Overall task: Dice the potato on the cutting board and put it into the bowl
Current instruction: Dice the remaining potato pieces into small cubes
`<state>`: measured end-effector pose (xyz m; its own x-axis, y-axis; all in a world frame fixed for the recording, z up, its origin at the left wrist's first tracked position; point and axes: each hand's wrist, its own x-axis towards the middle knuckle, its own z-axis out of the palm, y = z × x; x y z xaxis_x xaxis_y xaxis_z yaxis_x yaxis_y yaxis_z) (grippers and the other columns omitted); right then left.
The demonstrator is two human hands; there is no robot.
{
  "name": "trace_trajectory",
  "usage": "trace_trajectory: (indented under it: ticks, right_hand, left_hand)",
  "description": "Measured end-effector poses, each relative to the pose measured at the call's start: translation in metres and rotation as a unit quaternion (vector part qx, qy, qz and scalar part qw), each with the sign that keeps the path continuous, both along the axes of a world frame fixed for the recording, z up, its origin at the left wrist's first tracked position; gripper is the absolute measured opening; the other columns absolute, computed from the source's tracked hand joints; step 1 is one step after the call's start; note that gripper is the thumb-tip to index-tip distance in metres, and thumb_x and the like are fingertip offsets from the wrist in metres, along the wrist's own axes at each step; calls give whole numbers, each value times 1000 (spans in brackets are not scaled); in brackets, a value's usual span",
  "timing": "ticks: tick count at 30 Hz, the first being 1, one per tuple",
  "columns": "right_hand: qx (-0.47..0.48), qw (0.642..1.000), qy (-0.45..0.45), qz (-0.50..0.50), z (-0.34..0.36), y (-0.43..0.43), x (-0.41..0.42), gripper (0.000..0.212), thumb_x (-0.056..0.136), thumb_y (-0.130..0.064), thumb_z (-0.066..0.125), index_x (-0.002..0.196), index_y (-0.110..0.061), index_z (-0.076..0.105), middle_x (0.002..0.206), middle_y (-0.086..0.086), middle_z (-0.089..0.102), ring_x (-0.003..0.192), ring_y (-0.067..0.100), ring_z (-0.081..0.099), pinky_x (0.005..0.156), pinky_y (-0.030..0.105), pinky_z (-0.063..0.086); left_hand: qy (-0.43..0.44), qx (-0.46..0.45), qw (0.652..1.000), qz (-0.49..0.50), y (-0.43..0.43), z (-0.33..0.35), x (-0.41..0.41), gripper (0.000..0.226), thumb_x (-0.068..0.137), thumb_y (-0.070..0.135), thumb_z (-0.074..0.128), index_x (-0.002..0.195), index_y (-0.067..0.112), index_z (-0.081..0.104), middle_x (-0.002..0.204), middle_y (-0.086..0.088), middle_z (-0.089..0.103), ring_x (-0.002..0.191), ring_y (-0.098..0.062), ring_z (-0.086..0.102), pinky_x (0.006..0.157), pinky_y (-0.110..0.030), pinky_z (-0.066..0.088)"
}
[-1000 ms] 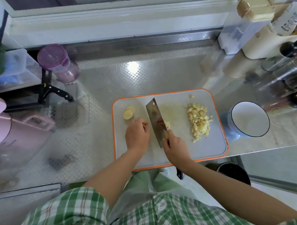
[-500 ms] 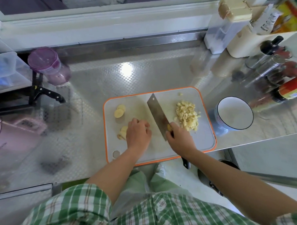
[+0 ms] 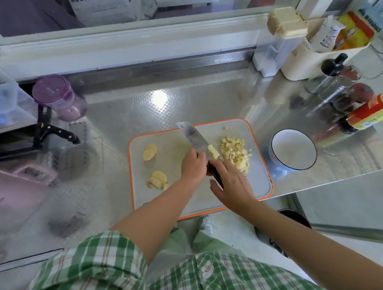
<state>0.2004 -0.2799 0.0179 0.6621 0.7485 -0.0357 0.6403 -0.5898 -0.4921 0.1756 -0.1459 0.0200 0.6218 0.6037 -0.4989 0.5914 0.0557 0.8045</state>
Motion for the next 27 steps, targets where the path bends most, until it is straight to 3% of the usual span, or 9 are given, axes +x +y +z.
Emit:
trace_trajectory:
  ticks: [2, 4, 7, 10, 13, 17, 22, 24, 27]
  right_hand:
    - [46, 998, 42, -9, 0, -11, 11, 50, 93, -42, 35, 139, -28, 49, 115, 5, 45, 104, 25, 48, 85, 35, 39]
    - [48, 997, 60, -20, 0, -17, 21, 52, 94, -50, 21, 144, -44, 38, 140, 3, 31, 124, 21, 31, 102, 36, 27]
    - [4, 996, 93, -10, -4, -14, 28, 54, 91, -57, 10, 142, -57, 29, 159, -7, 1, 140, 11, 3, 110, 37, 10]
    - [-13, 992, 109, -55, -14, -14, 38, 64, 86, -64, 3, 144, -53, 27, 161, -8, -9, 145, 12, -9, 115, 41, 4]
    - [-38, 989, 107, -100, -17, -15, 47, 74, 83, -67, 0, 148, -43, 27, 161, -7, -14, 146, 15, -12, 117, 45, 4]
    - [-29, 995, 83, -41, -17, -6, 47, 64, 88, -63, 3, 147, -51, 23, 161, -9, -14, 146, 12, -13, 113, 40, 3]
    - [-34, 992, 89, -80, -16, -7, 54, 72, 85, -65, 0, 149, -44, 25, 162, -6, -12, 147, 13, -12, 116, 43, 4]
    - [-44, 996, 73, -40, -16, -7, 53, 70, 86, -65, 1, 147, -45, 32, 162, -8, -10, 147, 12, -12, 115, 42, 4]
    - [-46, 991, 74, -98, -12, -2, 54, 74, 88, -64, 4, 146, -34, 39, 163, -2, -1, 147, 16, -4, 114, 42, 7]
  left_hand:
    - [-5, -16, 1000, 5, 2, -4, 2, 21, 89, 20, 42, 82, 6, 56, 84, -16, 61, 87, -34, 62, 81, -47, 52]
    - [-15, -41, 999, 17, 2, -12, 5, 21, 78, 26, 40, 73, 11, 55, 75, -14, 59, 80, -37, 64, 77, -57, 54]
    - [-18, -45, 999, 4, 1, -22, 12, 29, 72, 31, 40, 72, 10, 59, 74, -16, 62, 79, -38, 65, 74, -61, 53]
    - [-26, -51, 998, -6, 0, -25, 17, 34, 69, 35, 39, 73, 8, 59, 74, -18, 62, 80, -41, 65, 73, -62, 53]
    - [-13, -39, 999, -13, -3, -7, 18, 27, 73, 32, 38, 67, 10, 52, 69, -16, 56, 79, -40, 65, 74, -58, 54]
    - [-4, -27, 999, -22, -4, 2, 19, 23, 74, 32, 38, 66, 16, 52, 68, -9, 55, 80, -41, 64, 73, -59, 53]
    - [4, -12, 1000, -9, 2, 3, 19, 25, 81, 30, 38, 67, 13, 49, 66, -8, 53, 80, -42, 63, 76, -57, 53]
    - [9, 0, 1000, -14, 5, 6, 18, 25, 86, 25, 39, 68, 12, 49, 65, -7, 52, 78, -39, 62, 77, -50, 53]
    - [6, 15, 1000, -13, 8, 7, 17, 24, 88, 22, 40, 70, 8, 49, 63, -5, 47, 77, -41, 62, 75, -51, 52]
